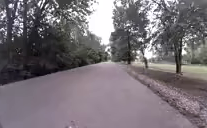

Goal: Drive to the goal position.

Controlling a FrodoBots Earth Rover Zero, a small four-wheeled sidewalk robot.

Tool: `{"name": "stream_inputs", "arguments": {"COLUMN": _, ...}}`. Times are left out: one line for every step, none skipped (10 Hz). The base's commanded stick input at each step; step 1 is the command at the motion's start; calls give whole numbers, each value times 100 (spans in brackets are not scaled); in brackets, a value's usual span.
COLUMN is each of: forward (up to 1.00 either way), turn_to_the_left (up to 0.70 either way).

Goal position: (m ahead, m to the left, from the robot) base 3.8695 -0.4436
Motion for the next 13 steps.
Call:
{"name": "stream_inputs", "arguments": {"forward": 100, "turn_to_the_left": -10}}
{"name": "stream_inputs", "arguments": {"forward": 100, "turn_to_the_left": -8}}
{"name": "stream_inputs", "arguments": {"forward": 100, "turn_to_the_left": -5}}
{"name": "stream_inputs", "arguments": {"forward": 100, "turn_to_the_left": -2}}
{"name": "stream_inputs", "arguments": {"forward": 100, "turn_to_the_left": 0}}
{"name": "stream_inputs", "arguments": {"forward": 100, "turn_to_the_left": 1}}
{"name": "stream_inputs", "arguments": {"forward": 100, "turn_to_the_left": 1}}
{"name": "stream_inputs", "arguments": {"forward": 99, "turn_to_the_left": 1}}
{"name": "stream_inputs", "arguments": {"forward": 52, "turn_to_the_left": 1}}
{"name": "stream_inputs", "arguments": {"forward": 7, "turn_to_the_left": 1}}
{"name": "stream_inputs", "arguments": {"forward": 7, "turn_to_the_left": 1}}
{"name": "stream_inputs", "arguments": {"forward": 7, "turn_to_the_left": 1}}
{"name": "stream_inputs", "arguments": {"forward": 7, "turn_to_the_left": 1}}
